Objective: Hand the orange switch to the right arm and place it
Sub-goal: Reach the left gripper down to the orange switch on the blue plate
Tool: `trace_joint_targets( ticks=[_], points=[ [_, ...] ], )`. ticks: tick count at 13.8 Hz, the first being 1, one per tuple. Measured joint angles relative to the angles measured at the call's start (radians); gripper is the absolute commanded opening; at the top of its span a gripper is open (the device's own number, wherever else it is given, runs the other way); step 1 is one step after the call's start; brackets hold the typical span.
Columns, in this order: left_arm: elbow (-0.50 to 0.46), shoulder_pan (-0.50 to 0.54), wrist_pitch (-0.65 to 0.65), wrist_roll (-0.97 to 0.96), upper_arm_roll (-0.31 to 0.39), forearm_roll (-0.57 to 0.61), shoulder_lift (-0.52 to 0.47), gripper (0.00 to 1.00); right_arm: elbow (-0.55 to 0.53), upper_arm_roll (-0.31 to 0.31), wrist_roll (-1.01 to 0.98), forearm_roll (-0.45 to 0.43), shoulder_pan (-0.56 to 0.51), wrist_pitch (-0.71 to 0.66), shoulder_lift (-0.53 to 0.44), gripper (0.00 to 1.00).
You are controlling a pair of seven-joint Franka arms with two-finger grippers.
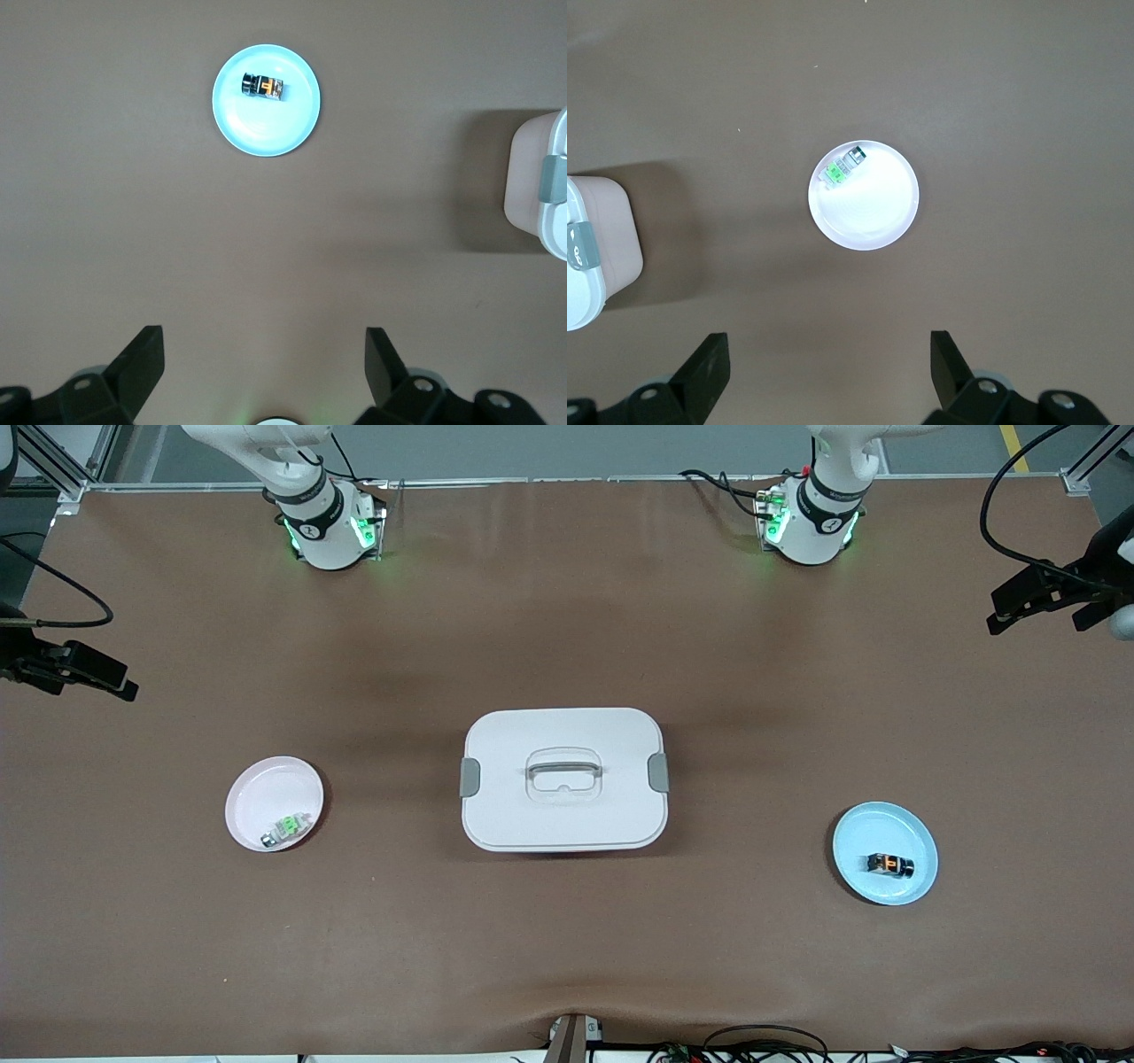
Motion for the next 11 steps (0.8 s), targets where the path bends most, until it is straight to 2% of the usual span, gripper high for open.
trace_joint_targets(
  ticks=[3, 6, 11],
  points=[
    [0.000, 0.000, 0.000, 0.001, 0.000, 0.001, 0.006, 1.00, 0.000, 0.000, 0.000, 0.000, 0.000, 0.000, 0.000, 1.00],
    [0.011, 0.004, 0.007, 0.002, 0.002, 0.002, 0.055, 1.00, 0.000, 0.000, 0.000, 0.000, 0.000, 0.000, 0.000, 1.00],
    [0.034, 0.024, 0.152, 0.002, 0.004, 0.005, 0.188, 1.00, 0.000, -0.008, 0.000, 0.000, -0.015, 0.014, 0.000, 1.00]
  ],
)
